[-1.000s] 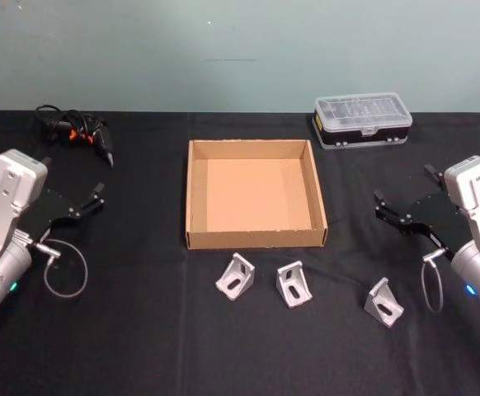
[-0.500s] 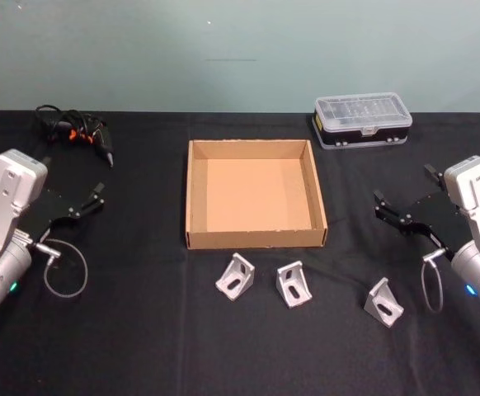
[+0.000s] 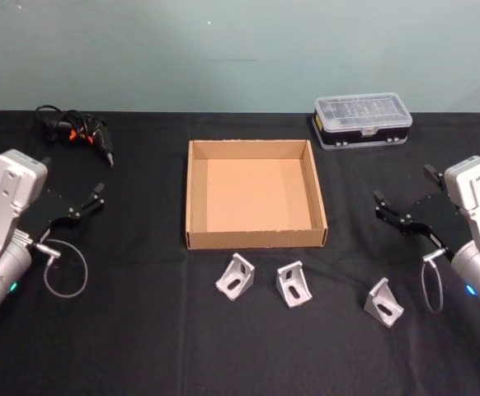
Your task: Use one hand to pick up the angle iron from the table and place it into the box.
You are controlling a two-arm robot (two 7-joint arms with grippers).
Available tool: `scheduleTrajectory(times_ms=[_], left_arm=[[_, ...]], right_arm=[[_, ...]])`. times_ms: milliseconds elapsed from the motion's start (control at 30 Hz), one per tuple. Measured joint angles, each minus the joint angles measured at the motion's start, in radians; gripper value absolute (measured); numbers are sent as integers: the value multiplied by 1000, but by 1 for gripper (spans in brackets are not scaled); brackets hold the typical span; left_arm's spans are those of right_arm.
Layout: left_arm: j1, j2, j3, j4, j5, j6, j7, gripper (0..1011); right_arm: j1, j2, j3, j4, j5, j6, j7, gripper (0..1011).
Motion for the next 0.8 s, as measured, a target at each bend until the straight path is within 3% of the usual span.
scheduleTrajectory(times_ms=[800], left_arm=[[0,0,0,0,0,0,0,1000]], right_arm=[[0,0,0,0,0,0,0,1004]])
